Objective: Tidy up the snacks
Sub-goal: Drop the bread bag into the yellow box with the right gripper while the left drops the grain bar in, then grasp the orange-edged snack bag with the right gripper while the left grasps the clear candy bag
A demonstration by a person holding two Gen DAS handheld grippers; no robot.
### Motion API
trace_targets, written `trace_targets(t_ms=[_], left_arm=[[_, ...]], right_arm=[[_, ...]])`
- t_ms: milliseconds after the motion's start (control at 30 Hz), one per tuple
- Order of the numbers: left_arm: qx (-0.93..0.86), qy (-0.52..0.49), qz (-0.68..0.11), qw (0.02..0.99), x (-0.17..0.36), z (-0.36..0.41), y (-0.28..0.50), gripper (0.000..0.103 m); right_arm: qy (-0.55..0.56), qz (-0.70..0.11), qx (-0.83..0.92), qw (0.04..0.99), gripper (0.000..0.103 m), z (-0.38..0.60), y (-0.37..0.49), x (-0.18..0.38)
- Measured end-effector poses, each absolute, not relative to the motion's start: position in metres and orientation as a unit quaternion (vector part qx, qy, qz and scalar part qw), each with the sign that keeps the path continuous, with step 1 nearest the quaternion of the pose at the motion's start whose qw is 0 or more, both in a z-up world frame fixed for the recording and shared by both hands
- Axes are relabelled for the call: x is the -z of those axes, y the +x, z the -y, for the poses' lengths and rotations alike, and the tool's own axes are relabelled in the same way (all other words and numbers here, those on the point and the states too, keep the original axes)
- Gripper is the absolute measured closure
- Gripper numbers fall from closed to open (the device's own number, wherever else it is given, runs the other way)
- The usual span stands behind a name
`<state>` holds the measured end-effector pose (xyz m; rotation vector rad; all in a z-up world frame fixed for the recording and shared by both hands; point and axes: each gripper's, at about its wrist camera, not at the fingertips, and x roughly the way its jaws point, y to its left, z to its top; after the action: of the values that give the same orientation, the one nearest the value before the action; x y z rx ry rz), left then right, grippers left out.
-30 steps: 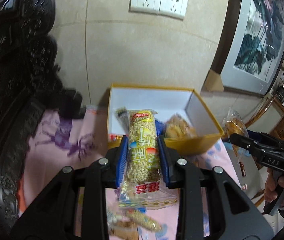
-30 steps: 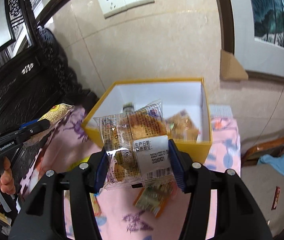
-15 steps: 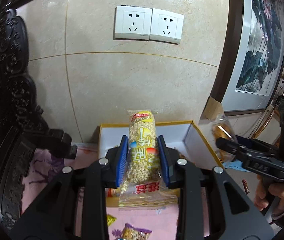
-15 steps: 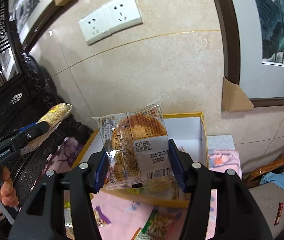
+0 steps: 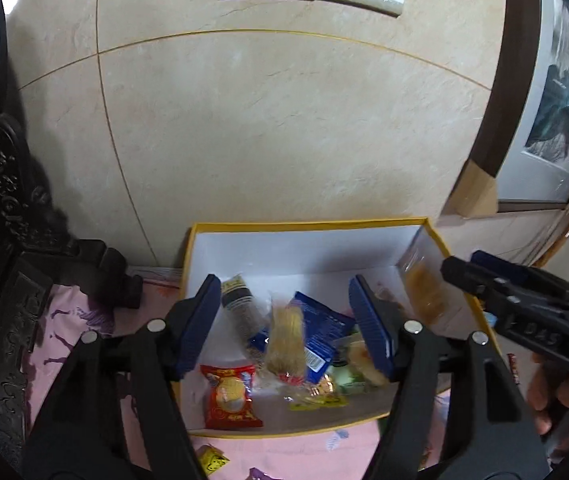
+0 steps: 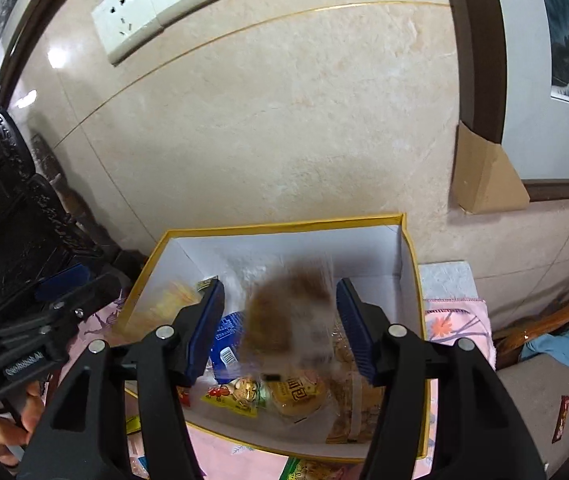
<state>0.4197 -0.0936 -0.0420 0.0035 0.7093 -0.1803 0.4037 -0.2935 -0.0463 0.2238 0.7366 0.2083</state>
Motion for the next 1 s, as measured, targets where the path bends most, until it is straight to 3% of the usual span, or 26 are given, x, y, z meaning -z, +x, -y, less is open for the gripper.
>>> trace_targets(t_ms=[467, 567, 1000], left_arm=[[0.08, 0.022, -0.344, 0.935, 0.029, 0.097, 0.39, 0.034], [0.072, 0.001, -0.339, 0.938, 0.025, 0.082, 0.373, 0.029], [-0.042, -0.035, -0.352, 0.934, 0.056, -0.036, 0.266, 0.027]], right_arm=[[0.114, -0.352, -0.107, 0.923, 0.043, 0.297, 0.35, 0.028], [0.112, -0.351, -0.101, 0.924, 0.04, 0.302, 0.328, 0.029], [0.148, -0.471, -0.065, 0.867, 0.039, 0.312, 0.238, 0.139]])
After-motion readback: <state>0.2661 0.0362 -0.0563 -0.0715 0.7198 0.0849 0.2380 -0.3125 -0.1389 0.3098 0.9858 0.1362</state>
